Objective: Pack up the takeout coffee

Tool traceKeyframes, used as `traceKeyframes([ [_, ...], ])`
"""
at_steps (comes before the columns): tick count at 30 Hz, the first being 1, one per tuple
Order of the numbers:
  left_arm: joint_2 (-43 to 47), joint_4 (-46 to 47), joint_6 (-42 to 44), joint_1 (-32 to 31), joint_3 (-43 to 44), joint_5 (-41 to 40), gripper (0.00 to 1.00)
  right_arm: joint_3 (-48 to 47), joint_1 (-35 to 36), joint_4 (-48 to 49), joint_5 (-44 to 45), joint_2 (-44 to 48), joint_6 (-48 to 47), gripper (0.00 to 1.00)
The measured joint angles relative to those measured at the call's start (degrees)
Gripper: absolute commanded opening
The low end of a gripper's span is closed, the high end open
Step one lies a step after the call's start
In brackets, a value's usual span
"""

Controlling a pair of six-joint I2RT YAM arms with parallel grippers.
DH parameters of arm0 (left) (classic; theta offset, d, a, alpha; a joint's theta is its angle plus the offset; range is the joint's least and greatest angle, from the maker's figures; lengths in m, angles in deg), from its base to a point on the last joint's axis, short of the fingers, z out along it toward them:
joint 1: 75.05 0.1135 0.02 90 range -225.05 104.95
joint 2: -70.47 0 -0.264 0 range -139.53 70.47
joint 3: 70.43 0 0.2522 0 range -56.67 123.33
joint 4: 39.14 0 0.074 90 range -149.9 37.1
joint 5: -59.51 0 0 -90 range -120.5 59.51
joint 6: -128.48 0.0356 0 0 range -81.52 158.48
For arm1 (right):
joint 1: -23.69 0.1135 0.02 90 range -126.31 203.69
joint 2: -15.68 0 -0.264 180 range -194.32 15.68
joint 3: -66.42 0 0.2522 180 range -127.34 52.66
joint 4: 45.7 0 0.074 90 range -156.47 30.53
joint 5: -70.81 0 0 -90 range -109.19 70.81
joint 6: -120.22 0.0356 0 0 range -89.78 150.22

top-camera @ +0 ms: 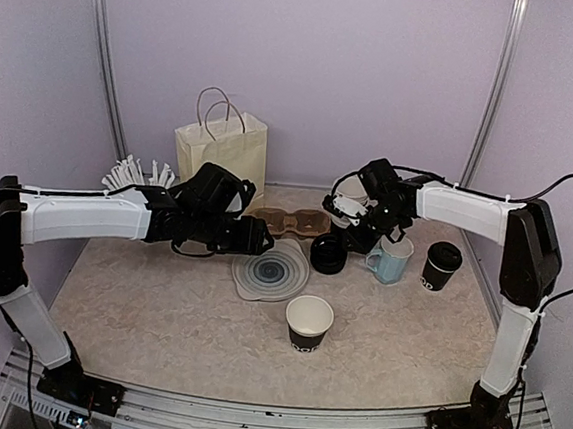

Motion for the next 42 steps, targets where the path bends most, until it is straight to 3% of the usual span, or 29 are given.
traceKeyframes([
  [7,0.00,0.79,-0.20,-0.09,-0.46,0.20,0.65,-3.67,-0.55,0.44,-0.96,-4.50,1.40,0.27],
  [15,0.00,1.33,-0.46,-0.09,-1.29,0.39,0.65,-6.86,-0.55,0.11,-0.90,-7.26,2.47,0.13],
  [16,0.00,1.36,-0.55,-0.09,-1.33,0.37,0.65,-7.32,-0.55,0.09,-0.90,-7.52,2.49,0.13],
  [20,0.00,1.51,-0.59,-0.09,-1.40,0.37,0.65,-8.33,-0.55,-0.04,-1.22,-8.28,3.02,0.28],
  [29,0.00,1.73,-0.61,-0.09,-1.40,0.39,0.65,-8.50,-0.55,-1.20,-1.49,-8.68,3.34,0.27],
  [42,0.02,1.73,-0.79,-0.09,-1.40,0.39,0.65,-10.03,-0.83,-2.05,-2.84,-10.69,4.13,0.06],
])
